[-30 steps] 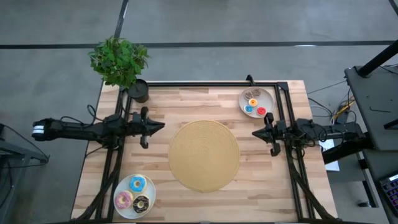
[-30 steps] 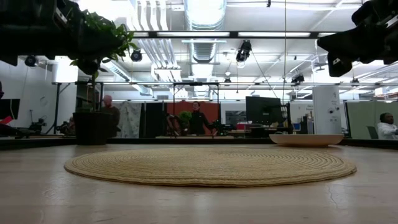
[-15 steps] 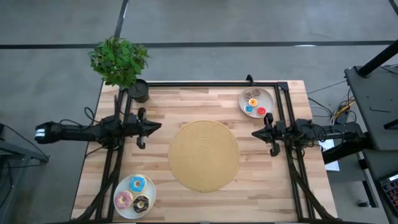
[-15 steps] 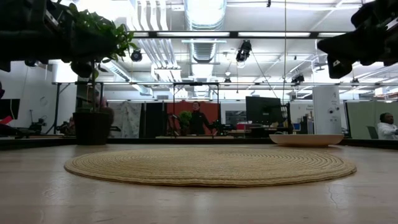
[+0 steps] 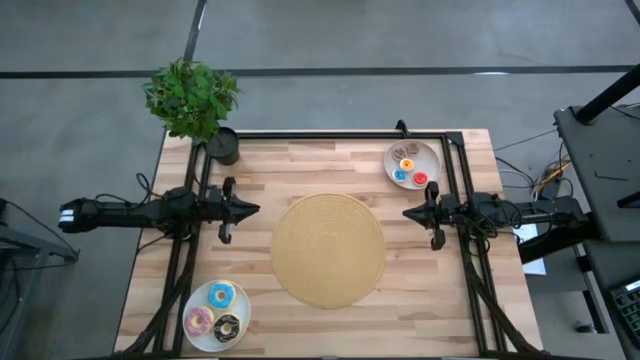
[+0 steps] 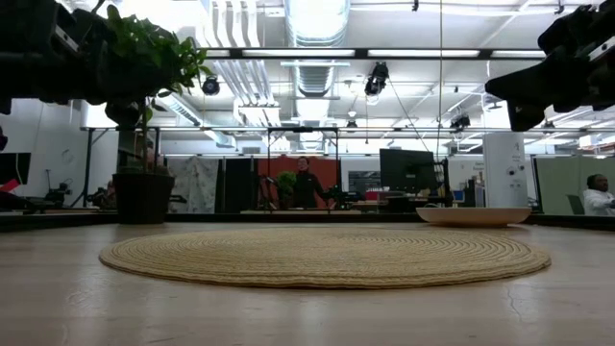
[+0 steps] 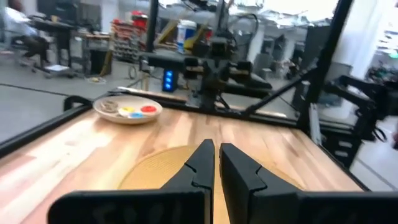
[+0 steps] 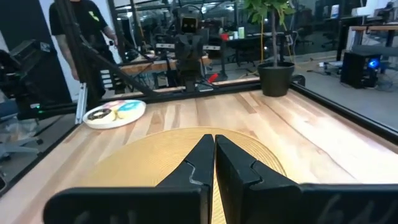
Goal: Pick & Place donuts
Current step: Return to Home Position
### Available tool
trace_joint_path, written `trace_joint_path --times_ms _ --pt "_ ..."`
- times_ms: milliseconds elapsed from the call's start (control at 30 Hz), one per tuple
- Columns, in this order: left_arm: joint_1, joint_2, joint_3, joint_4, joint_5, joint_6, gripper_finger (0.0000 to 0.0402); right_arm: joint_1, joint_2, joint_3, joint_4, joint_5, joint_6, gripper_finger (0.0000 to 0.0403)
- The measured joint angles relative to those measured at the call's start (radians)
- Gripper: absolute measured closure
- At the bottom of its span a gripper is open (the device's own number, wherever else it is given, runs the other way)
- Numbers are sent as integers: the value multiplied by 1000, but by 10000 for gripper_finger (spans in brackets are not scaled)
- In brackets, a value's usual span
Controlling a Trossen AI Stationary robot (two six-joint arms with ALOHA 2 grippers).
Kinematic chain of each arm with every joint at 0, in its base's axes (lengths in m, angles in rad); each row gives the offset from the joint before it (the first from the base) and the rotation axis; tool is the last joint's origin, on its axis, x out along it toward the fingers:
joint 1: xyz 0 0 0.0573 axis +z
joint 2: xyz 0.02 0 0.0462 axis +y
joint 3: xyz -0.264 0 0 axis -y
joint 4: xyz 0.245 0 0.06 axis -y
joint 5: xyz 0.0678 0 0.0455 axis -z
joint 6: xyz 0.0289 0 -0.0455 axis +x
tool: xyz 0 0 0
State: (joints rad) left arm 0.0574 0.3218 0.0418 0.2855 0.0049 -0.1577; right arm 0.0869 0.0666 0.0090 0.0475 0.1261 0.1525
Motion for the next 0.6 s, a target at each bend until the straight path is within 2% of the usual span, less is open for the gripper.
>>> trace_joint_path --times_ms 200,400,600 --pt "0 0 0 -36 81 34 402 0 2 0 -17 8 -13 394" --pt "0 0 0 -55 87 85 402 0 8 0 -17 7 -78 394" --pt "0 0 0 -105 85 82 402 0 7 0 -17 7 -77 394"
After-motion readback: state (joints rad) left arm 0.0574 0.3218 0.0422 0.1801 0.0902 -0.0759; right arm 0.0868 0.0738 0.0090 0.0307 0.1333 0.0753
